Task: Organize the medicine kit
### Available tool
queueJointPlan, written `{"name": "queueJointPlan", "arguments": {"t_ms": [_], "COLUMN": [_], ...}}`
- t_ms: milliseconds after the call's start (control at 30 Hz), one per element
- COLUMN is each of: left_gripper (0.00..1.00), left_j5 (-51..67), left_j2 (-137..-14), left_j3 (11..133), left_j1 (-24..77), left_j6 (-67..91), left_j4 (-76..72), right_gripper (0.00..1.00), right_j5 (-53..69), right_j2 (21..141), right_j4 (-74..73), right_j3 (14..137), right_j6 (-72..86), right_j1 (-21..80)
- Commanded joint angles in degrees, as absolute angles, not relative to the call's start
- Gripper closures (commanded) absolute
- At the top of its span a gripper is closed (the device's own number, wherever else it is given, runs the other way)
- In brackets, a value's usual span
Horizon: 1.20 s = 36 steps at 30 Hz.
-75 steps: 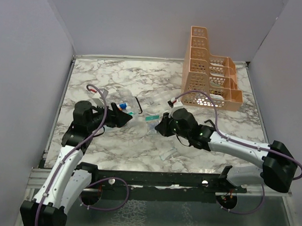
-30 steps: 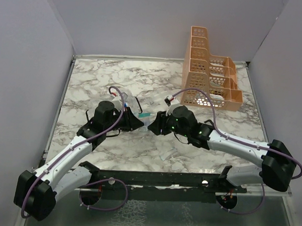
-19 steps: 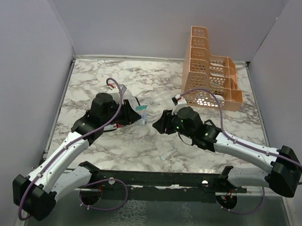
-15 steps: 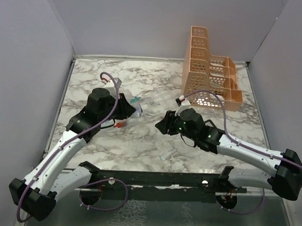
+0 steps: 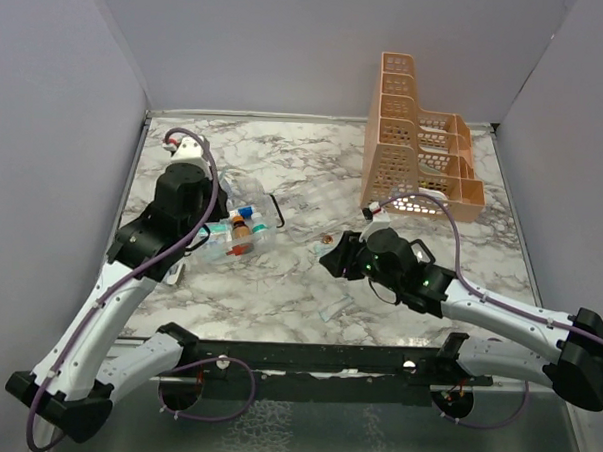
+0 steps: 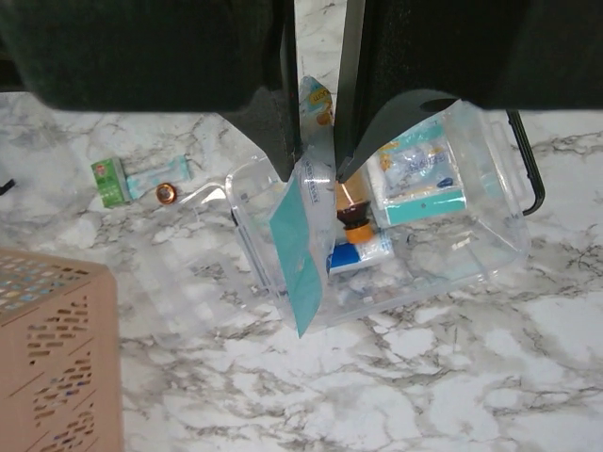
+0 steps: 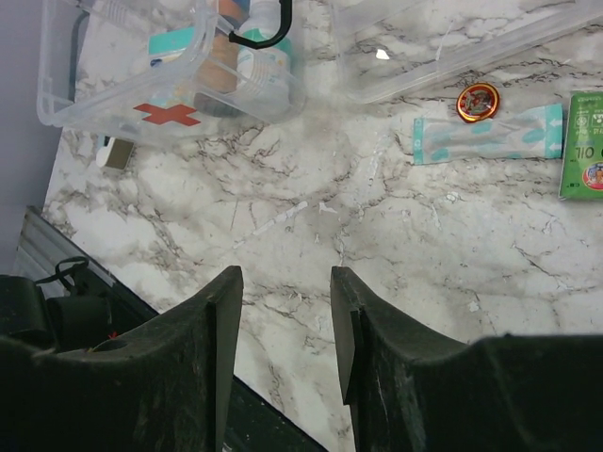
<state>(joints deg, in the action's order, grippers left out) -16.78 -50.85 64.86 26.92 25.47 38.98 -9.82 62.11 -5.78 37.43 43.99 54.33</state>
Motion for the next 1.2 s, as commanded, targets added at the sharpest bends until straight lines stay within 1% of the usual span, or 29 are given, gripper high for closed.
{"name": "queueJointPlan", "arguments": {"t_ms": [0,133,233,300,433,633,733,833,933,1167], "left_gripper": [1.00,1.00,1.00,1.00,1.00,1.00,1.00,1.00,1.00,1.00], "left_j5": [-16.4,-14.1,-4.5,-0.2,6.8,10.7,10.9,12.8,17.1,16.3], "left_j2": [-57.4,-62.8,-65.8,-66.9,-68.3,-69.3,-70.0,-71.6,-72.9,-76.2], "left_j3": [66.8,65.8,66.1,66.4,64.0,57.3,55.8,56.0,57.1,58.4], "left_j1": [26.6,23.8,15.7,11.5,8.1,4.2,3.3,1.8,0.2,-0.7], "left_j6": [23.6,22.4,19.8,19.4,19.7,20.3,20.1,21.2,21.9,22.2], "left_j4": [42.4,42.1,41.5,40.7,38.4,33.8,32.6,32.4,32.4,34.0], "right_gripper": [0.58,0.58,0.58,0.58,0.58,0.58,0.58,0.58,0.58,0.58], "right_j5": [-10.3,-9.7,-9.2,-8.8,-7.9,-6.8,-6.3,-6.2,-6.5,-7.6], "right_j2": [60.9,60.0,59.3,59.6,60.7,61.9,62.1,62.1,61.9,61.8], "right_j4": [-5.7,-6.3,-5.5,-4.9,-4.1,-3.2,-3.0,-2.5,-2.8,-2.4], "right_j3": [37.0,36.9,36.1,35.7,35.7,35.6,35.5,35.2,35.6,35.4], "right_j6": [45.4,46.0,46.0,46.1,46.7,46.8,46.8,46.9,47.0,47.5], "right_j1": [54.5,54.6,54.6,54.5,54.5,54.5,54.5,54.5,54.6,54.6]}}
